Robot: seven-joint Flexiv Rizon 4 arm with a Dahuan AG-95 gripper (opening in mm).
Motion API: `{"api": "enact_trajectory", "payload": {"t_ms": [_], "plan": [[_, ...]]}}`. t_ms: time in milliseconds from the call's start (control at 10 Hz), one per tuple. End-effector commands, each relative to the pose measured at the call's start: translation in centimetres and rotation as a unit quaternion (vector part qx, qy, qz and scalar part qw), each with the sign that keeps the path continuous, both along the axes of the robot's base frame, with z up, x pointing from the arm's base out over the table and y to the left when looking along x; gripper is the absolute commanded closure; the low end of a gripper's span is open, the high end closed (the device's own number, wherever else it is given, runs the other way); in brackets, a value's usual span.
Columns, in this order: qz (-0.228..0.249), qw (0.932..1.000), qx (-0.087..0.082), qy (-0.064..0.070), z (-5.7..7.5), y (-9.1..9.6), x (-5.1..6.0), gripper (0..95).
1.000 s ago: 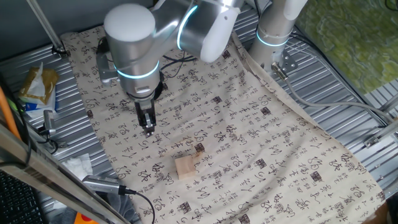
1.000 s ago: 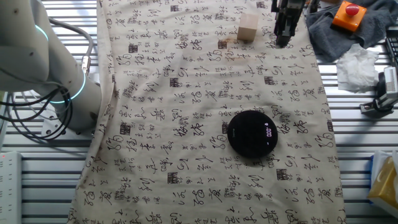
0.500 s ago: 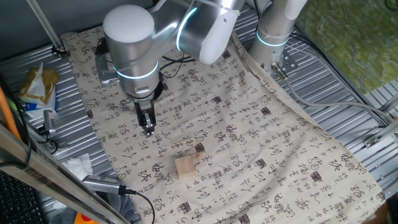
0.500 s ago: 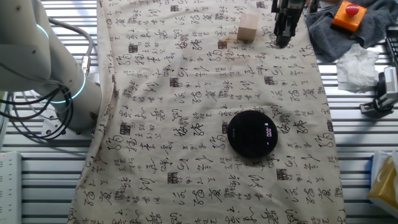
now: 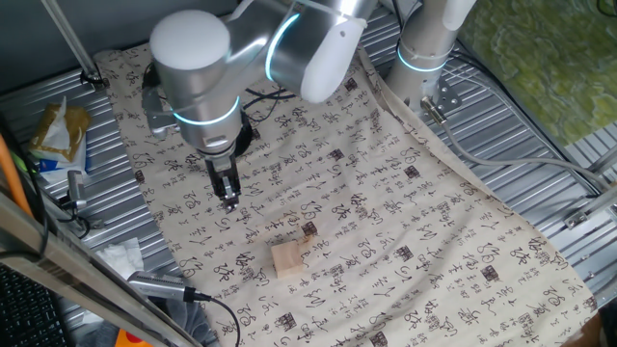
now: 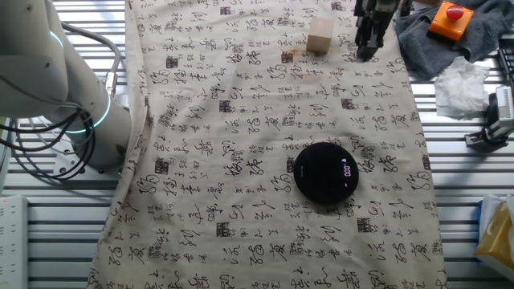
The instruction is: Place the block on the scale
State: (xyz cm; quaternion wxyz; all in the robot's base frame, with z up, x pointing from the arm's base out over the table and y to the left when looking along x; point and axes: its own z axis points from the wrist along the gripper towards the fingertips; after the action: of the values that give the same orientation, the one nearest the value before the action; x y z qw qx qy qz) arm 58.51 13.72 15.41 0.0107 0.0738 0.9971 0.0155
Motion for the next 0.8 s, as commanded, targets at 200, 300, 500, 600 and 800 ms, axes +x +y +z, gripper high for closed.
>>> {"api": "enact_trajectory", "payload": {"t_ms": [200, 300, 500, 600, 800], "plan": [[0.009, 1.0000, -0.001, -0.003, 0.02, -0.03, -0.07, 76.0], [0.010, 0.9999, -0.001, -0.004, 0.03, -0.02, -0.06, 76.0], [0.008, 1.0000, 0.000, -0.004, 0.03, -0.02, -0.06, 76.0], [0.008, 0.9999, 0.000, -0.006, 0.03, -0.02, -0.06, 76.0], [0.008, 0.9999, 0.000, -0.008, 0.03, -0.02, -0.06, 76.0]]}}
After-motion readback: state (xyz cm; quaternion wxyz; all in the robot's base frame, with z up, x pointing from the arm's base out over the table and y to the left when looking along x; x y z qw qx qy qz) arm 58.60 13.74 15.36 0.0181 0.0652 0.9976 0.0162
